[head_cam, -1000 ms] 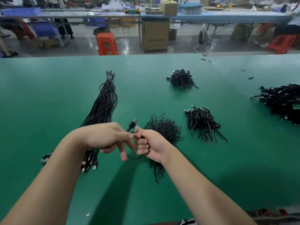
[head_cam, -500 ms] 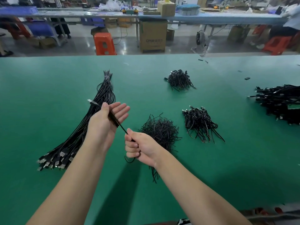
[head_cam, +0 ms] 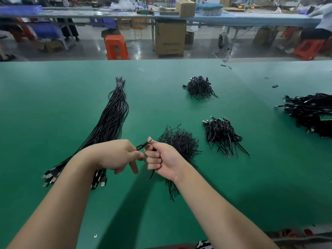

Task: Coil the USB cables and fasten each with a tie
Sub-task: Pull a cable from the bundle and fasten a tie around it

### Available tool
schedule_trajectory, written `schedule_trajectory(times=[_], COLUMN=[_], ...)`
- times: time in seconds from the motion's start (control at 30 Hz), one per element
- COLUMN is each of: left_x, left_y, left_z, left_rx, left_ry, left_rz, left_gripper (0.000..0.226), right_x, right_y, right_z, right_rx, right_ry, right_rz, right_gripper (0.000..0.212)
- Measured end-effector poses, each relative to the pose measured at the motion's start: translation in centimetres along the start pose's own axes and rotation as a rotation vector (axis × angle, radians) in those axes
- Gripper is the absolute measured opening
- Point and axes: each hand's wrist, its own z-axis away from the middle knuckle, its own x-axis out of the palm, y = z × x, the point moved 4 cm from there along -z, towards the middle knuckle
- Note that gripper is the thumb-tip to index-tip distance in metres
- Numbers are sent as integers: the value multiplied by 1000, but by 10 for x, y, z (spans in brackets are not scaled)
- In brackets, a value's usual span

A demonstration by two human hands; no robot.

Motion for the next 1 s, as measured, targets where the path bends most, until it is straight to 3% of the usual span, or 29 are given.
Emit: schedule_trajectory(times=[0.13,0.27,0.43,0.6,0.77,0.9,1.0], left_x=[0,1,12,11,15,14,11], left_y=[-2,-2,0,7,6,3,3], left_z=[-10,-21,-36,-39,-41,-39,-37], left_rx=[-43,118,194,277,289,263,301], left_ry=[184,405,551,552,549,535,538], left_rz=[17,596,1055,1538,1683,1550,1507], left_gripper=[37,32,34,43,37,34,33], right_x=[7,13,15,15,18,20,22], right_y=[-5,-8,-8,1,1,-5,-9], right_z=[2,5,6,9,13,18,21], right_rx=[-29,-78,-147,-221,-299,-372,-414], right_ry=[-5,-17,37,116,224,306,339], right_rz=[44,63,200,449,709,1061,1195], right_gripper=[48,44,39,37,37,46,40])
